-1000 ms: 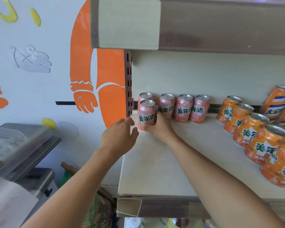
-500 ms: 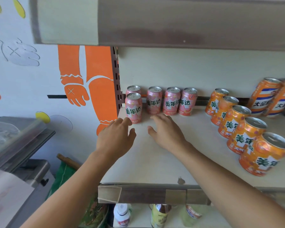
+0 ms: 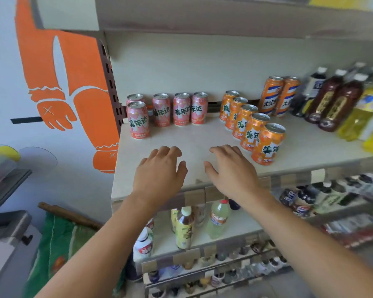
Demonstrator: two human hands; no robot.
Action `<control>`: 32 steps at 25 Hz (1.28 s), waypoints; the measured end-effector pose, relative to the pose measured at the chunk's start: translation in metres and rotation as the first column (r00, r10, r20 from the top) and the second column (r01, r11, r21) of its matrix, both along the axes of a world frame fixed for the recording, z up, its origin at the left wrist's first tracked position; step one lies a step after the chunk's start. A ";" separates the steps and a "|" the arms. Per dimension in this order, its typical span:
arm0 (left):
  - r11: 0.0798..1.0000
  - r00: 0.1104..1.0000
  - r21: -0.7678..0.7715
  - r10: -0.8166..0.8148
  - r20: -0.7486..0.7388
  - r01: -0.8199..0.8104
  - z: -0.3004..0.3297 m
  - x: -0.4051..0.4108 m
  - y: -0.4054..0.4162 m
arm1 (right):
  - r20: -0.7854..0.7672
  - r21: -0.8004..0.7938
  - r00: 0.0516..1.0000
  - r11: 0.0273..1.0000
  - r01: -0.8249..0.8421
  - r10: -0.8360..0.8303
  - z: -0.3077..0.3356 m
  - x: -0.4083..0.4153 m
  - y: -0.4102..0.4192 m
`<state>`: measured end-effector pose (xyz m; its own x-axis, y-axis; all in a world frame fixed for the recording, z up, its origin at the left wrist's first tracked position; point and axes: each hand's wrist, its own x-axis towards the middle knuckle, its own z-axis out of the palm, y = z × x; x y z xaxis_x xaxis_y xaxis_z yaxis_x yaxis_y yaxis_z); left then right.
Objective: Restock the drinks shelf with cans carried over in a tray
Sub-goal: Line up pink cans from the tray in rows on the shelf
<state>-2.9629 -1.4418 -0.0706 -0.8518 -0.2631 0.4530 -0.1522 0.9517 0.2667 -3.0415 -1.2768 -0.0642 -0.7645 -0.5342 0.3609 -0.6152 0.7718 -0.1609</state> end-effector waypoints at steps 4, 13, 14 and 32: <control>0.989 0.990 0.026 -0.142 -0.002 0.142 -0.002 0.012 0.060 | -0.012 0.033 0.994 0.993 0.111 -0.110 0.001 0.040 0.067; 0.890 0.892 -0.062 -0.450 0.049 0.452 -0.015 0.013 0.247 | -0.022 0.009 0.922 0.922 0.387 -0.387 -0.016 0.088 0.269; 0.871 0.874 -0.068 -0.484 0.048 0.486 -0.018 0.010 0.275 | -0.007 0.001 0.909 0.909 0.417 -0.417 -0.019 0.092 0.296; 0.460 0.445 0.104 -0.884 0.144 0.882 -0.079 -0.049 0.643 | 0.316 0.079 0.395 0.439 0.895 -0.862 -0.104 0.130 0.652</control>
<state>-3.0123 -0.7992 -0.1493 -0.6822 0.6687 0.2958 0.7294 0.5941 0.3392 -2.9116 -0.6252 -0.1682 -0.8548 0.5157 0.0574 0.4809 0.8289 -0.2859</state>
